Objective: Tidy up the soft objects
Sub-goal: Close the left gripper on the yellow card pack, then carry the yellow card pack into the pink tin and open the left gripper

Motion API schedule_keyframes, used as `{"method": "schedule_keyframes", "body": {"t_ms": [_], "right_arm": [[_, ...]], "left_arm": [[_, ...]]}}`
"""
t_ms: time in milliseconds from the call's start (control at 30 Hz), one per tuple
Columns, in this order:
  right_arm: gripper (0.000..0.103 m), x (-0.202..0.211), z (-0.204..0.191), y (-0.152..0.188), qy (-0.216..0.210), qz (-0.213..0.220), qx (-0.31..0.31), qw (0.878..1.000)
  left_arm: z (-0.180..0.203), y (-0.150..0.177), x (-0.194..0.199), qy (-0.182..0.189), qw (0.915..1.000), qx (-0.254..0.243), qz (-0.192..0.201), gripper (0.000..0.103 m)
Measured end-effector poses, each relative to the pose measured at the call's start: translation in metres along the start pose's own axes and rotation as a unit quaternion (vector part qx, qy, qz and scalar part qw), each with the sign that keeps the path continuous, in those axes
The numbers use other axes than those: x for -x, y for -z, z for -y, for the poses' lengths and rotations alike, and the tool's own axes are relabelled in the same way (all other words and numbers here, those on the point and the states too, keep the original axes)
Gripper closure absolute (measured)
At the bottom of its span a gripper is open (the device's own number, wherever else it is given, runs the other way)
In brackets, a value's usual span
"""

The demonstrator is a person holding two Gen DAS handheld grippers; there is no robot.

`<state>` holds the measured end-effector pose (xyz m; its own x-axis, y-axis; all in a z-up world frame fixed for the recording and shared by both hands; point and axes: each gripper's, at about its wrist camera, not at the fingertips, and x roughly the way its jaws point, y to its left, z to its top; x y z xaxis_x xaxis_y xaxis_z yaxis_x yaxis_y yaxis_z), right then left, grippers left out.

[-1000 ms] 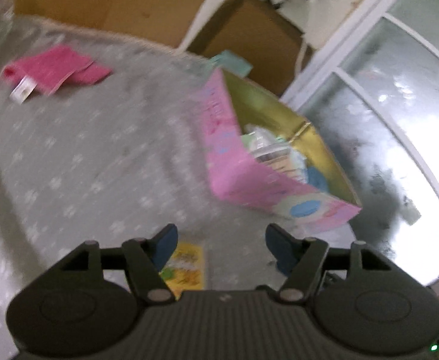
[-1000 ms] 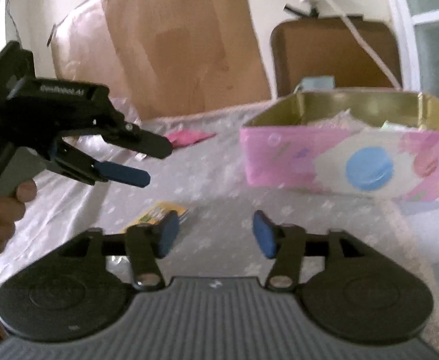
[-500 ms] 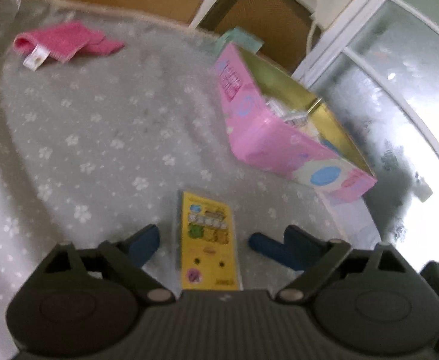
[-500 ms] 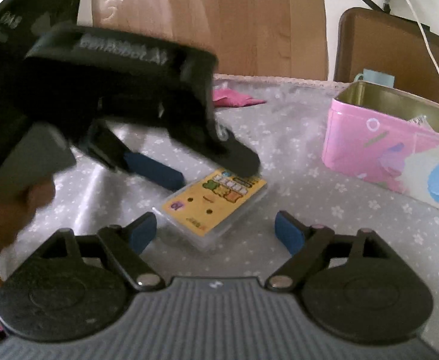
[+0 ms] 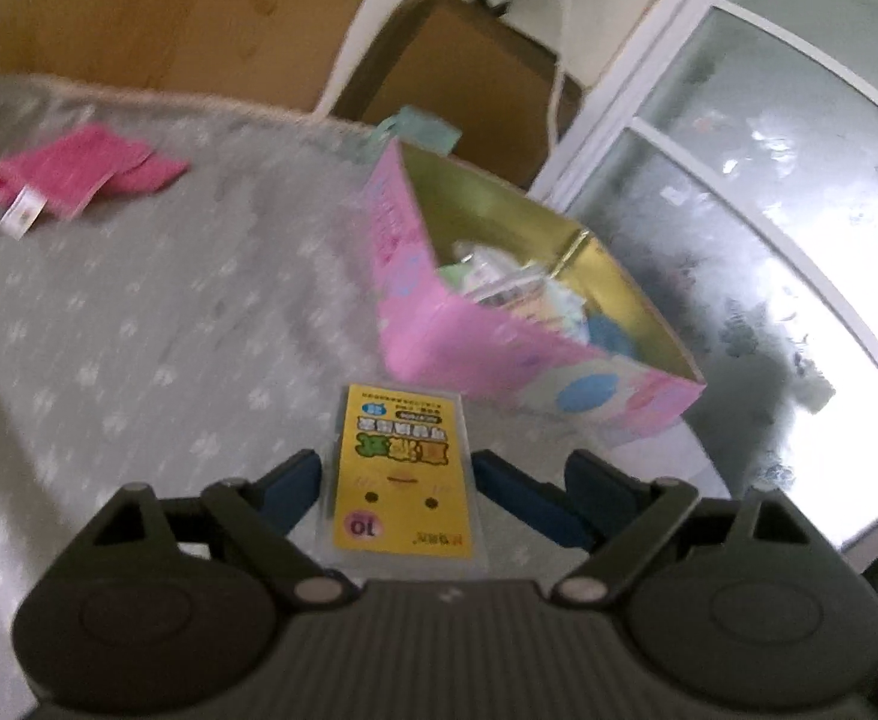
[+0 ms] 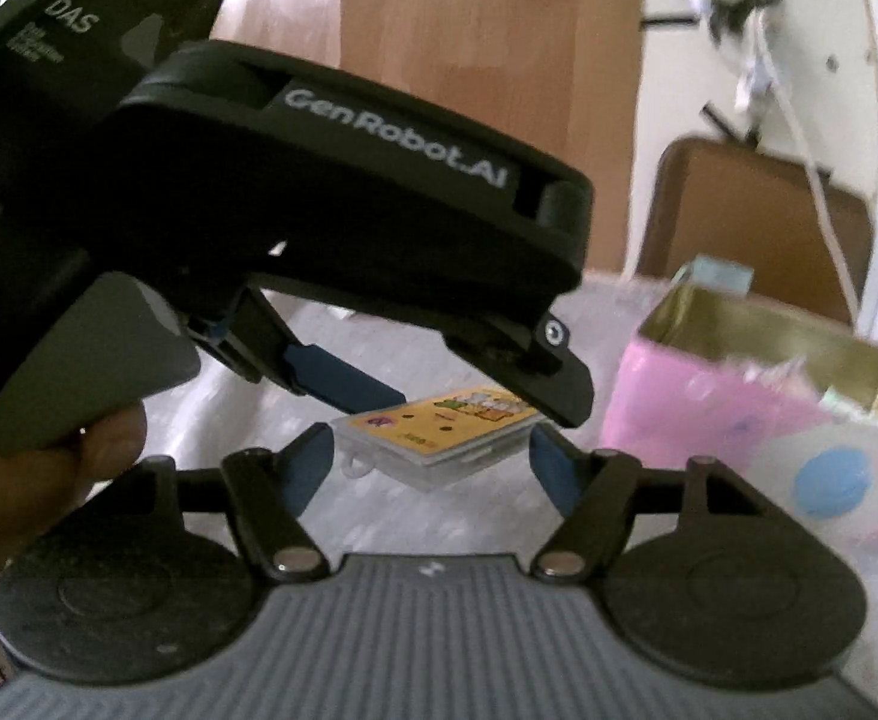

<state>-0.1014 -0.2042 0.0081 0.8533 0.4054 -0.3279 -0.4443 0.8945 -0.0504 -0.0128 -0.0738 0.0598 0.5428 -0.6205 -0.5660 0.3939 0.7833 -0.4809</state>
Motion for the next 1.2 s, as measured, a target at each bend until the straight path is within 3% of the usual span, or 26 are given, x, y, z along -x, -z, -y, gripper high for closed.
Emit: {"method": "schedule_keyframes", "body": {"t_ms": [300, 400, 500, 533, 567, 633, 700, 867, 1000, 1200], "right_arm": [[0.029, 0.014, 0.058, -0.027, 0.084, 0.066, 0.009, 0.994], [0.029, 0.000, 0.091, -0.039, 0.122, 0.076, 0.008, 0.990], [0.023, -0.045, 0.124, -0.047, 0.167, 0.036, 0.028, 0.985], [0.025, -0.057, 0.132, -0.044, 0.185, 0.017, 0.033, 0.982], [0.026, -0.066, 0.141, -0.039, 0.202, -0.005, 0.027, 0.979], [0.027, -0.056, 0.150, -0.029, 0.181, 0.000, -0.010, 0.983], [0.028, -0.038, 0.149, -0.017, 0.168, 0.021, -0.033, 0.985], [0.030, -0.005, 0.139, -0.004, 0.168, 0.070, -0.083, 0.980], [0.029, 0.003, 0.109, -0.004, 0.139, 0.107, -0.095, 0.980], [0.029, -0.027, 0.062, -0.022, 0.050, 0.080, -0.080, 0.992]], "left_arm": [[0.067, -0.068, -0.051, 0.035, 0.9957, -0.086, 0.010, 0.012], [0.078, -0.102, -0.088, 0.034, 0.9941, -0.101, 0.021, 0.002], [0.068, -0.122, -0.118, -0.022, 0.9967, -0.076, 0.015, 0.008], [0.062, -0.122, -0.118, -0.023, 0.9981, -0.055, 0.010, 0.012], [0.050, -0.117, -0.111, -0.002, 0.9993, -0.034, 0.011, 0.012], [0.038, -0.104, -0.095, 0.005, 0.9989, -0.035, 0.030, 0.009], [0.027, -0.085, -0.078, -0.027, 0.9973, -0.049, 0.047, 0.007], [-0.008, -0.043, -0.045, -0.060, 0.9962, -0.036, 0.053, 0.007], [-0.046, -0.022, -0.019, -0.122, 0.9900, -0.024, 0.067, 0.006], [-0.101, -0.006, 0.014, -0.224, 0.9711, -0.001, 0.081, 0.006]]}}
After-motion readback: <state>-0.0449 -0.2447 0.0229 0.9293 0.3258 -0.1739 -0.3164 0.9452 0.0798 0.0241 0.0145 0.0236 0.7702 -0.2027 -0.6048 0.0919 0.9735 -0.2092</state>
